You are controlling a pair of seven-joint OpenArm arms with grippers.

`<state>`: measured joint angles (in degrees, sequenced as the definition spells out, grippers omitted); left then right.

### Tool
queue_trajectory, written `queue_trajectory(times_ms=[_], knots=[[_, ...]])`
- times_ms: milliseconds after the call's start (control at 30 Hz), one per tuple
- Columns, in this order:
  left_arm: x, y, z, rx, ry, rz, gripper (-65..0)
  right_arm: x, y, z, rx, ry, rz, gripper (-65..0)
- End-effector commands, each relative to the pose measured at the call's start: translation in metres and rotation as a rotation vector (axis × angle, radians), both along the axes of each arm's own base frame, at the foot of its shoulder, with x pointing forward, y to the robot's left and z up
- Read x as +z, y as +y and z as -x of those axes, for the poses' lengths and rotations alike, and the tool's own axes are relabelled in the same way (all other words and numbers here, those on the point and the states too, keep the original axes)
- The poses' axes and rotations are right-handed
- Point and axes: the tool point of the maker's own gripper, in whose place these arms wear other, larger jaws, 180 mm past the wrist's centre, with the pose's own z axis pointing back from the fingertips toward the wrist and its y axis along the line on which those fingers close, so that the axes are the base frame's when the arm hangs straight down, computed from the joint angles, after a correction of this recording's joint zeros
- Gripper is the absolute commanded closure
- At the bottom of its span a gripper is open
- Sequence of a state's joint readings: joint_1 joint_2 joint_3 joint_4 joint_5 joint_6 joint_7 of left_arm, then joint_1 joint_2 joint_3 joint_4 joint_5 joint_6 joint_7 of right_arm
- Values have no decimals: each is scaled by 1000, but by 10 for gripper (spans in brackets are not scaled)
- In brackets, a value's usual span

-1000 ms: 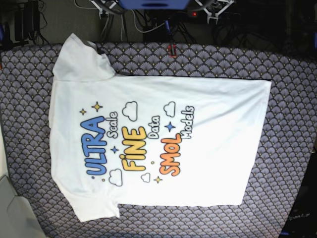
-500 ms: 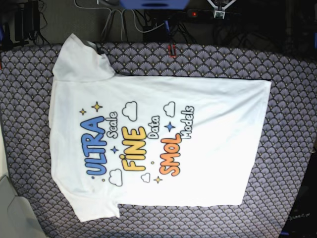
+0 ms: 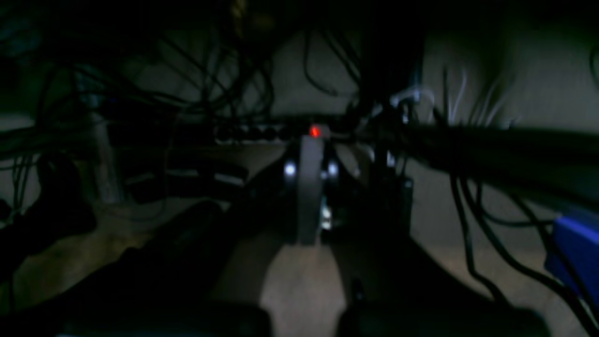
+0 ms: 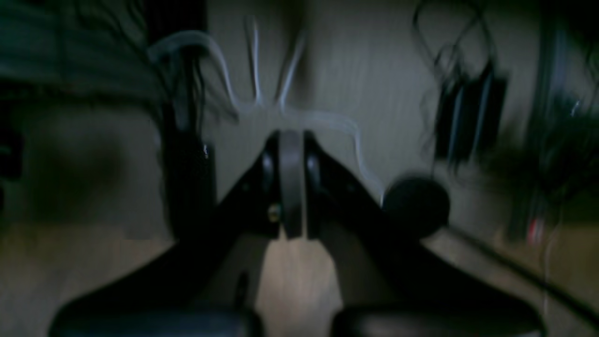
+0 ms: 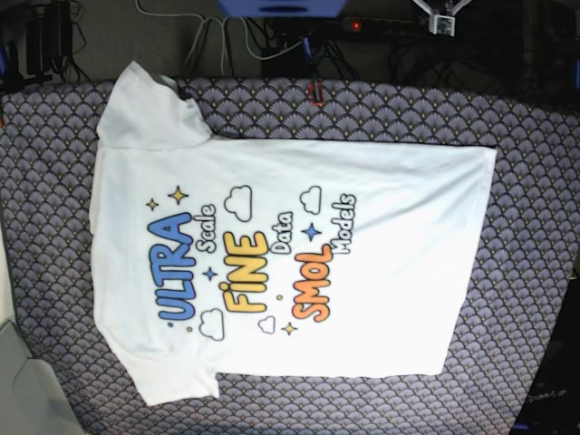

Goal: Fold the T-shirt properly
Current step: 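Move both grippers from rest toward the shirt's shoulders, then grasp the shoulder seams near the collar with both grippers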

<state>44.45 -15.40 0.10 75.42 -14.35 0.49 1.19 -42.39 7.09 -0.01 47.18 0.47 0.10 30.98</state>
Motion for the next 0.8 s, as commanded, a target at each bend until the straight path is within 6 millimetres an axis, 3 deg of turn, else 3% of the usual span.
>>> queue_trajectory(times_ms=[0, 100, 233, 300, 433, 600, 700, 767], knots=[[11, 1, -1, -5, -28, 12, -4, 17, -8, 0, 25, -42, 14, 0], [37, -2, -10, -15, -82, 39, -4, 59, -2, -19, 62, -151, 6, 0], [78, -16, -25, -60, -168, 75, -4, 124, -8, -57, 103, -318, 32, 0], [101, -14, -38, -64, -227, 71, -5, 153, -12, -76, 111, -384, 54, -2], [147, -11, -64, -63, -349, 60, -49, 196, -9, -117, 119, -451, 73, -114], [168, -1, -79, -58, -415, 31, -244, 215, -10, -162, 33, -495, 13, -233], [169, 1, -81, -57, -418, 24, -289, 206, -16, -185, 10, -468, -37, -254], [169, 1, -81, -57, -418, 24, -290, 195, -3, -196, 17, -420, -150, -255]])
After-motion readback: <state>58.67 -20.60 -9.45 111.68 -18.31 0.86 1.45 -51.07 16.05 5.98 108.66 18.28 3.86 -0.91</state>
